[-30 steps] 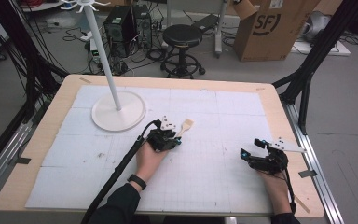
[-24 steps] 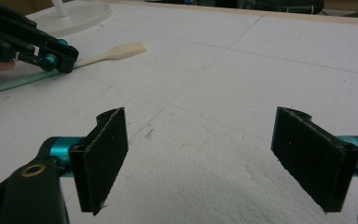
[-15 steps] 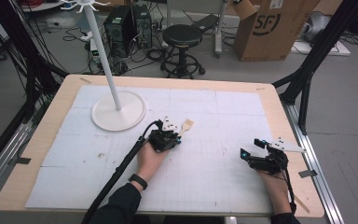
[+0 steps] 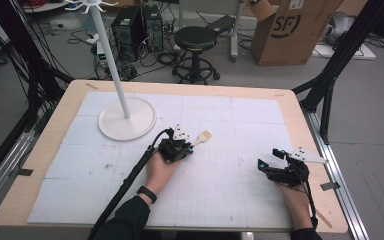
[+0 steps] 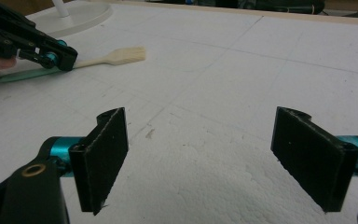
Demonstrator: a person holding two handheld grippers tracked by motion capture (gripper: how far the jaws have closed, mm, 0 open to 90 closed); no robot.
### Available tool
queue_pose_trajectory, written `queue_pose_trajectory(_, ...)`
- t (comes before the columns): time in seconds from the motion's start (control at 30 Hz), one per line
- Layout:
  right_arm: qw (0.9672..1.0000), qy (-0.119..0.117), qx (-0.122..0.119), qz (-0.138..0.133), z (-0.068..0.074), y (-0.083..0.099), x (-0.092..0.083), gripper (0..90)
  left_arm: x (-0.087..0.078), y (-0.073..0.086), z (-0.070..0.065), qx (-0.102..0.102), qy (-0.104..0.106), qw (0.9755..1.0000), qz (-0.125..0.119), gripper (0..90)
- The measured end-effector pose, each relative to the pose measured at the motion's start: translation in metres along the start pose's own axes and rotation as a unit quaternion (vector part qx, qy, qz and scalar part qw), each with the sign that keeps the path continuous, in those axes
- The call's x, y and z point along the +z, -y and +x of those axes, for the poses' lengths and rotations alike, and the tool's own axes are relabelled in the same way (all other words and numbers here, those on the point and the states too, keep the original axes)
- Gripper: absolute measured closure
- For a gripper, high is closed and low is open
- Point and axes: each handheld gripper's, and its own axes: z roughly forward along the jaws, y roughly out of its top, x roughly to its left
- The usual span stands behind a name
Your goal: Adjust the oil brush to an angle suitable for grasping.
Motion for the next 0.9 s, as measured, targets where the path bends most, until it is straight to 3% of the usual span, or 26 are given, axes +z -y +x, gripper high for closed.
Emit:
queue_pose_trajectory(0.17, 1.0000, 0.000, -0.001, 0.000, 0.000, 0.000, 0.000, 18.2, -0.014, -0.004, 0.003, 0.019, 0.013, 0.9997, -0.005, 81.4)
queue_pose_trajectory(0.33, 1.0000, 0.001, -0.001, 0.000, 0.001, 0.000, 0.000, 18.2, -0.034, -0.008, 0.004, 0.052, 0.032, 0.9981, -0.005, 81.4)
queue_pose_trajectory(0.53, 1.0000, 0.001, 0.000, 0.002, 0.001, 0.000, 0.000, 18.2, -0.059, 0.001, 0.011, 0.054, 0.062, 0.9963, -0.024, 81.4)
queue_pose_trajectory(0.8, 1.0000, 0.003, 0.001, 0.001, 0.001, 0.000, 0.000, 18.2, -0.099, 0.021, 0.035, 0.053, 0.084, 0.9945, -0.034, 81.4)
queue_pose_trajectory(0.9, 1.0000, 0.004, 0.000, 0.001, 0.001, 0.000, 0.000, 18.3, -0.113, 0.028, 0.044, 0.063, 0.092, 0.9930, -0.037, 81.4)
